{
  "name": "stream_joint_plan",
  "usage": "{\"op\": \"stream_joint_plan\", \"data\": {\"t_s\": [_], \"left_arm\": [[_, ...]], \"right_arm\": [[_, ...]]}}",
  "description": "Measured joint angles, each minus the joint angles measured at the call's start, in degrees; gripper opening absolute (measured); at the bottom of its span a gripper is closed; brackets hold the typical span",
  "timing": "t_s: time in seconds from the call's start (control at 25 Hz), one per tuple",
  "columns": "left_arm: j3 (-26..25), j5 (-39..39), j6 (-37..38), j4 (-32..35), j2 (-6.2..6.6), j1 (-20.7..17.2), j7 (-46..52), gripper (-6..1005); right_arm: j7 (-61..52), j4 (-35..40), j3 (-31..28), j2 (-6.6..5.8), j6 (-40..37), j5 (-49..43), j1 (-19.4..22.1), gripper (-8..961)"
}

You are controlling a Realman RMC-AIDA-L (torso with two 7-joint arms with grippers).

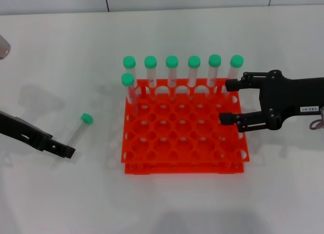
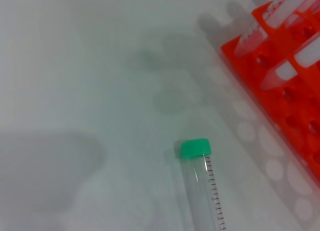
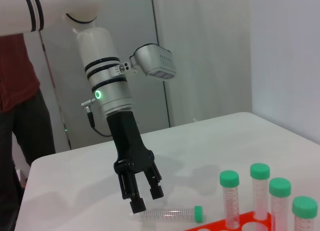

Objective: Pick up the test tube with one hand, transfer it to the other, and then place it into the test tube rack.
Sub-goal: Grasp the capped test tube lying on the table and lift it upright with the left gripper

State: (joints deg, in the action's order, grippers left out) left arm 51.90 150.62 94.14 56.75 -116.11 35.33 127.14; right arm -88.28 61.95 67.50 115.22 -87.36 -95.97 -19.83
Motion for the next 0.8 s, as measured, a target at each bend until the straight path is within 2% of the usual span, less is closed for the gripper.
{"op": "stream_joint_plan", "data": {"t_s": [0.8], "left_arm": [[1.14,0.03,-1.57,-2.08,0.01,0.40,-0.65,859]], "right_arm": [[0.04,-0.16,0.00,0.00,0.25,0.00,0.11,803]]}}
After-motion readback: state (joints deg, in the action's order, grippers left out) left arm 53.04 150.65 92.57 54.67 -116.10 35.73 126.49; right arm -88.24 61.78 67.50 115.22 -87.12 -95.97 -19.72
